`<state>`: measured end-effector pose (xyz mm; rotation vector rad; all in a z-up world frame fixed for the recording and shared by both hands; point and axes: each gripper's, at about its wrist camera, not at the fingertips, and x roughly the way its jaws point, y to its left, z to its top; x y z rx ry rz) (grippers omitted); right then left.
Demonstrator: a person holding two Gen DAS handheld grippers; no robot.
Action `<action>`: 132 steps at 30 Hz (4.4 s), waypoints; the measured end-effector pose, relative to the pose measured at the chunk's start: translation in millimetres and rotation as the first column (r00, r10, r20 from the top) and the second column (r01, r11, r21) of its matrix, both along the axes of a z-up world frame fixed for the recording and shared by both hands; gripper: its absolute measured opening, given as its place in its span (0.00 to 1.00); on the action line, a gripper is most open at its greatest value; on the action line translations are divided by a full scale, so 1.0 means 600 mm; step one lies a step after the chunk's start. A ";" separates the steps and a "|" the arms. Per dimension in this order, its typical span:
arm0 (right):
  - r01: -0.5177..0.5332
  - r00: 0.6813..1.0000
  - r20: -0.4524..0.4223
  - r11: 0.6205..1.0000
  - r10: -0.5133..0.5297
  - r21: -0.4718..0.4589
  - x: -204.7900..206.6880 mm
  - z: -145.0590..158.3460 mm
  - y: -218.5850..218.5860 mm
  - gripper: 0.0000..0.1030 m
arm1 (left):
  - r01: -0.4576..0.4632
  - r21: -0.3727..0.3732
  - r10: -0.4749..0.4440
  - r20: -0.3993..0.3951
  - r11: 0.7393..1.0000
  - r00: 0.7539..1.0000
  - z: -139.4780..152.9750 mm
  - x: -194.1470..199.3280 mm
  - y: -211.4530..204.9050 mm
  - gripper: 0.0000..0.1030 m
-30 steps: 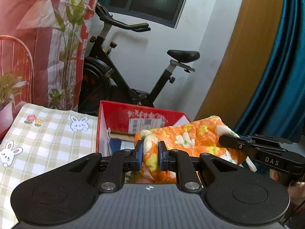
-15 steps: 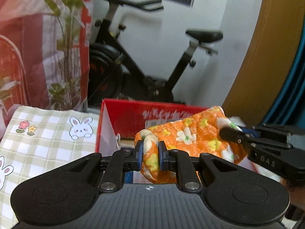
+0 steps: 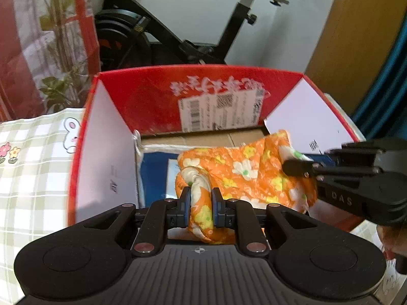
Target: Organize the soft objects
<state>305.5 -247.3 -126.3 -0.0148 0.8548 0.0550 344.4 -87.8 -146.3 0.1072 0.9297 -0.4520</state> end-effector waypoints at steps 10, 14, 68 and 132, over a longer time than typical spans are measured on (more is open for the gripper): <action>0.036 0.999 -0.009 0.997 -0.036 -0.064 -0.008 0.002 0.000 0.29 | 0.022 -0.006 -0.023 -0.011 1.000 1.000 -0.007 -0.008 -0.005 0.29; 0.043 0.999 0.025 0.998 -0.042 -0.054 -0.025 0.016 0.001 0.45 | 0.021 -0.032 -0.020 0.030 0.999 0.999 0.014 -0.020 0.002 0.55; 0.021 0.983 0.179 0.995 -0.038 0.093 -0.436 -0.020 0.097 0.99 | -0.074 -0.076 0.083 0.126 0.994 0.988 -0.014 -0.373 0.178 0.88; -0.246 0.969 0.018 0.965 0.246 0.095 -0.435 -0.086 0.190 0.51 | 0.027 -0.375 -0.102 -0.182 0.926 0.978 -0.120 -0.342 0.137 0.49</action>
